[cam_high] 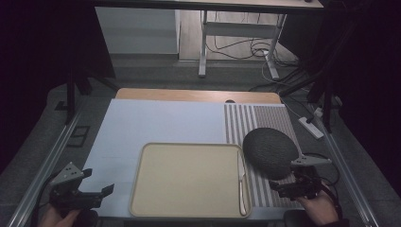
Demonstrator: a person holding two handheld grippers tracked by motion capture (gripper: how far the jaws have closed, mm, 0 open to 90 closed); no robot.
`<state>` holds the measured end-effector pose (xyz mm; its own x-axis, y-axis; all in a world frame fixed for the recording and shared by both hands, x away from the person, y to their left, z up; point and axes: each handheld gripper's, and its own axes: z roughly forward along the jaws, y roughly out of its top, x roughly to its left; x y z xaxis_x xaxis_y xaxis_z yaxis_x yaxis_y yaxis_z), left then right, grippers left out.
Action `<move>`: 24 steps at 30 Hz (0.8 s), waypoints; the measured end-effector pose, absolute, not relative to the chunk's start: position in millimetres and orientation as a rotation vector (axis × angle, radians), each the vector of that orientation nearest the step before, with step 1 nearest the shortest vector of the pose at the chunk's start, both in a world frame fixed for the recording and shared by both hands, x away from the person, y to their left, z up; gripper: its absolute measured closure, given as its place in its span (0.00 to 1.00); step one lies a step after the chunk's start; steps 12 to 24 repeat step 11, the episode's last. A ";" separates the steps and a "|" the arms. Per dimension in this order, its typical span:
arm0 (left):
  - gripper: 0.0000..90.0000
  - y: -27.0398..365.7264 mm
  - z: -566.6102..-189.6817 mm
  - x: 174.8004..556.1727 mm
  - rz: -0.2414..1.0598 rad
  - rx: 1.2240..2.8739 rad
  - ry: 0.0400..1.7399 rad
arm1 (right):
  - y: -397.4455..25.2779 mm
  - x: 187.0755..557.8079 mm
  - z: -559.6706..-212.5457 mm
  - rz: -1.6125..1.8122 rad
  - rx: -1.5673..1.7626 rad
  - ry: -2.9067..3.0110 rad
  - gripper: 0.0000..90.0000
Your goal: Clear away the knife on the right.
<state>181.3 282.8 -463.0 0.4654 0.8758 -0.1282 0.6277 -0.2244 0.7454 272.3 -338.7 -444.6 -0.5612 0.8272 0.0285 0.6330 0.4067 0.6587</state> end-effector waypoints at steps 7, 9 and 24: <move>0.03 284.0 -463.3 180.8 0.411 1.948 1.254 | -341.9 268.7 -443.8 0.892 1.279 2.350 0.00; 0.03 284.0 -463.3 180.8 0.410 1.947 1.254 | -342.3 267.8 -443.8 0.883 1.278 2.350 0.00; 0.03 283.4 -462.9 181.4 0.410 1.943 1.254 | -342.8 267.5 -444.1 0.878 1.280 2.350 0.00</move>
